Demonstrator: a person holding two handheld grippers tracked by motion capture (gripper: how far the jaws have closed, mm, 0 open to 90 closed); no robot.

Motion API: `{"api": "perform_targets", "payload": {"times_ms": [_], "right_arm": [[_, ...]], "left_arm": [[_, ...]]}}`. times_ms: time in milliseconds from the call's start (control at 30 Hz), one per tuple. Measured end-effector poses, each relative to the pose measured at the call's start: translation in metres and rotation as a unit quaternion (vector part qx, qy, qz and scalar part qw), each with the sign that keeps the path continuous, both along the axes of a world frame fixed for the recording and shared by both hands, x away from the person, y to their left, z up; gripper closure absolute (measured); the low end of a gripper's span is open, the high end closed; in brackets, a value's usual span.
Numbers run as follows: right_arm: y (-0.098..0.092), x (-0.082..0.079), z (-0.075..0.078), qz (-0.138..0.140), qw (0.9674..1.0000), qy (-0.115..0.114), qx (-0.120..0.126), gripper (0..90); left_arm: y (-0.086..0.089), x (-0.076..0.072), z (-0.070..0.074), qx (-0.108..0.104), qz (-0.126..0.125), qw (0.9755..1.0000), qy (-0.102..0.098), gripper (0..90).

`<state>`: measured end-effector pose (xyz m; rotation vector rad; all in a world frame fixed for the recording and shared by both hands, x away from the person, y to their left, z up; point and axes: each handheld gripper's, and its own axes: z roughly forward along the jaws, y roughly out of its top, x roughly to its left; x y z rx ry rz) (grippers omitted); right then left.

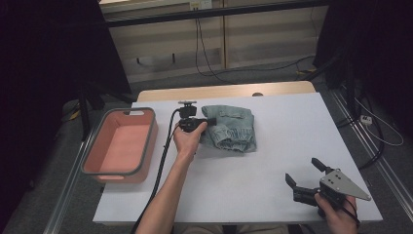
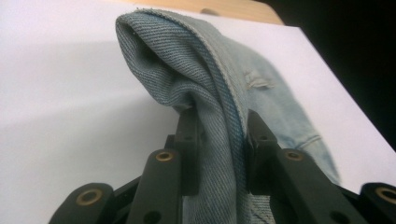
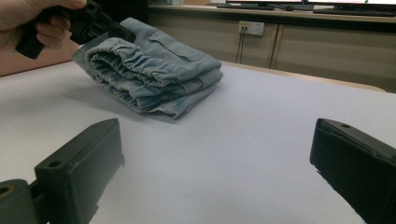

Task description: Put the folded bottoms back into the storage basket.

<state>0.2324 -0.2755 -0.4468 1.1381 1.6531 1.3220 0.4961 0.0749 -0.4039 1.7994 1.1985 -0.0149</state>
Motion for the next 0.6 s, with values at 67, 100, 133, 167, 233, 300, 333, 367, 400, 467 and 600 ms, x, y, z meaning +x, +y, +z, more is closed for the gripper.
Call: {"api": "perform_targets", "payload": {"times_ms": [67,100,133,167,233,300,333,367,400,467,600], "right_arm": [[0.0,0.0,0.0,0.0,1.0,0.0,0.001,2.2],[0.0,0.0,0.0,0.0,1.0,0.0,0.0,2.2],[0.0,0.0,0.0,0.0,1.0,0.0,0.0,2.2],[0.0,-0.001,0.0,0.0,1.0,0.0,0.0,2.2],[0.0,-0.001,0.0,0.001,1.0,0.001,0.0,2.4],[-0.001,-0.001,0.0,0.0,1.0,0.0,0.001,2.4],[-0.001,-0.001,0.0,0.0,1.0,-0.001,0.0,2.4],[-0.001,-0.001,0.001,0.0,1.0,-0.001,0.0,2.4],[-0.001,-0.001,0.001,0.0,1.0,0.0,0.0,2.4],[-0.001,-0.001,0.0,-0.001,1.0,-0.001,-0.001,2.4],[-0.001,-0.002,0.001,-0.001,1.0,-0.001,-0.001,2.4]], "left_arm": [[-0.003,-0.002,0.007,0.001,-0.007,0.9999,-0.008,71.9],[-0.004,-0.003,0.009,0.001,-0.009,0.9999,-0.012,71.8],[-0.005,-0.005,0.013,0.003,-0.011,0.9998,-0.018,71.8],[-0.006,-0.006,0.016,0.002,-0.015,0.9996,-0.022,71.8],[-0.009,-0.009,0.022,0.007,-0.021,0.9993,-0.03,71.9],[-0.01,-0.011,0.029,0.012,-0.024,0.999,-0.037,71.9],[-0.01,-0.012,0.032,0.016,-0.026,0.9987,-0.039,71.9],[-0.01,-0.013,0.036,0.017,-0.03,0.9985,-0.043,72.0],[-0.01,-0.014,0.039,0.019,-0.034,0.9981,-0.047,71.9],[-0.008,-0.015,0.046,0.016,-0.043,0.9975,-0.054,71.9],[0.001,-0.014,0.053,0.014,-0.05,0.9973,-0.052,71.9]]}}
